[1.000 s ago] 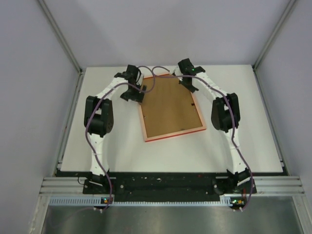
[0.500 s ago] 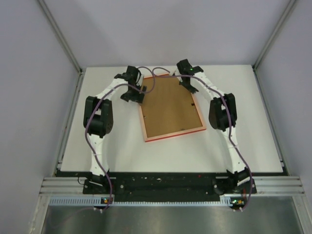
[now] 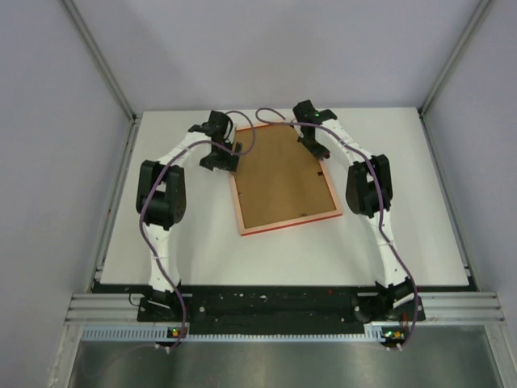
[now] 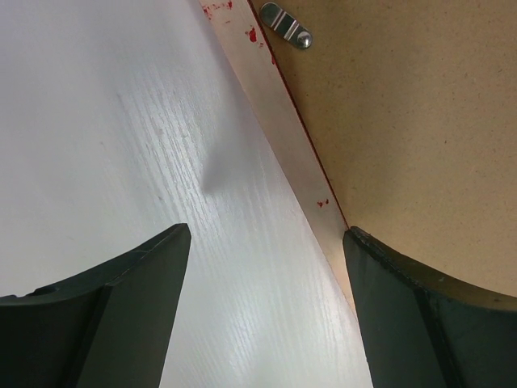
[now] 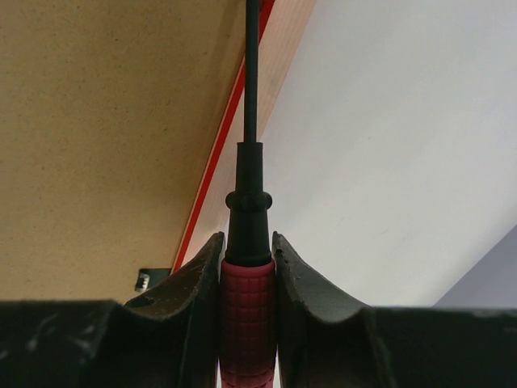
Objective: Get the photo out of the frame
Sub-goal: Release the photo frame item from the photo frame.
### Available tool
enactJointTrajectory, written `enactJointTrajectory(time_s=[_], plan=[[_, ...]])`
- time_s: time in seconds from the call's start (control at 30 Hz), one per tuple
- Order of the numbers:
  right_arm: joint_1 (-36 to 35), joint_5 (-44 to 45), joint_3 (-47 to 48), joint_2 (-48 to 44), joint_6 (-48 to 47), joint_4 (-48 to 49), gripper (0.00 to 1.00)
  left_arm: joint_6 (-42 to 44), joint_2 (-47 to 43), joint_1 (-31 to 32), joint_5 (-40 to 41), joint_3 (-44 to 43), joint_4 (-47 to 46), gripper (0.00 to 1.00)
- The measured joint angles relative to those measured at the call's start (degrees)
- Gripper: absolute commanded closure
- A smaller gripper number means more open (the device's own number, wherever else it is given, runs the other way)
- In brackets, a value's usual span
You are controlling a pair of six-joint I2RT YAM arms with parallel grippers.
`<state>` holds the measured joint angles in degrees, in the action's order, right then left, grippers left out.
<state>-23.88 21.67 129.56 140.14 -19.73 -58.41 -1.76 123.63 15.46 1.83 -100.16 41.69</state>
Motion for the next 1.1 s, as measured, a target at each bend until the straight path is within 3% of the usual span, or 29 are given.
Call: enactJointTrajectory(time_s=[0.37, 0.67, 1.1], plan=[[0.5, -3.8, 0.2, 0.0, 8.8, -2.1, 1.0, -2.9, -0.7, 0.0, 0.0, 1.6, -1.1, 0.22], [1.2, -9.9, 4.4, -0.2, 7.8, -4.1, 1.0, -2.9, -0.7, 0.0, -0.3, 1.7, -1.2, 0.26], [2.8, -9.4, 6.3, -0.2, 3.6, -6.5, 1.0, -1.0, -0.7, 0.4, -2.6, 1.9, -2.0, 0.47]])
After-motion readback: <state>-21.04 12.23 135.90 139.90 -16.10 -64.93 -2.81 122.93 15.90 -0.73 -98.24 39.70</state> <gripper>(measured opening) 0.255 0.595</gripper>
